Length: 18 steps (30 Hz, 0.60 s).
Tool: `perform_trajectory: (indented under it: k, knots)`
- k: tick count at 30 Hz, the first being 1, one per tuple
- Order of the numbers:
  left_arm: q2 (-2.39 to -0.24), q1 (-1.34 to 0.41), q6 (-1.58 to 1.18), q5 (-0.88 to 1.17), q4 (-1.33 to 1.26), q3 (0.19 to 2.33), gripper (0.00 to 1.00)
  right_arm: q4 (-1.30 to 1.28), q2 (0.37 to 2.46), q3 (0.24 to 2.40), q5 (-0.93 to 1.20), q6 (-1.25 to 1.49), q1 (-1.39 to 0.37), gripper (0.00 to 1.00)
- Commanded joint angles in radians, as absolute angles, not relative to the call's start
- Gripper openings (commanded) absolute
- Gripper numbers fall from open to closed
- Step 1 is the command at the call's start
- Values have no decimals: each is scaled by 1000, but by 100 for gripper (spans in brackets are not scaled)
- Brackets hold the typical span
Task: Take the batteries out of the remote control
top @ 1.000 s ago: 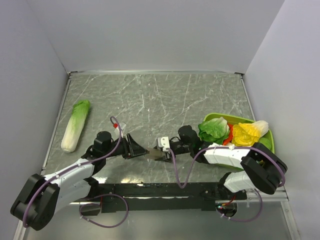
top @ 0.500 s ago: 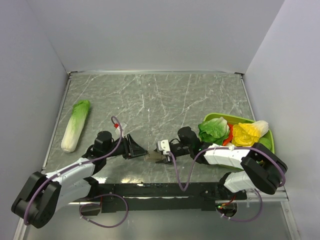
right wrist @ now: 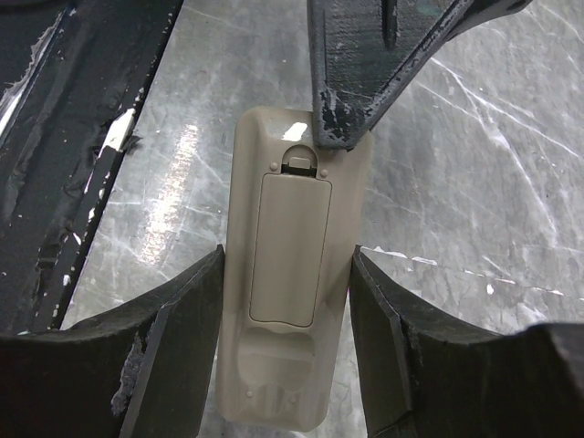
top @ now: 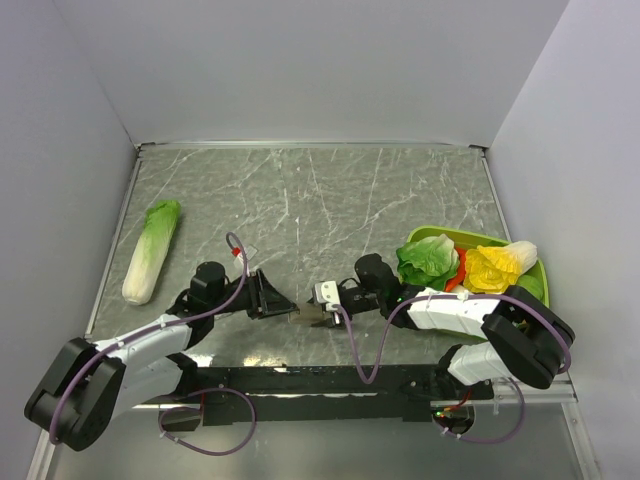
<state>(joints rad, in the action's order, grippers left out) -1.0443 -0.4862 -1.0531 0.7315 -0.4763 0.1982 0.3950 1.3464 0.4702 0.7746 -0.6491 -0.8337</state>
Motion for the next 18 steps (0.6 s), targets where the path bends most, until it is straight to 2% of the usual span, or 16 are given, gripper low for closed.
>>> perform_trajectory:
  k: [1, 12, 18]
  knots:
    - [-1032, -494, -1069, 758, -535, 193, 44, 431, 1316, 465, 788, -672, -842, 33]
    - [-1025, -494, -1060, 736, -518, 192, 35, 436, 1319, 460, 798, -675, -842, 33]
    - [-1038, -492, -1074, 752, -543, 192, 36, 397, 1330, 477, 825, -692, -841, 33]
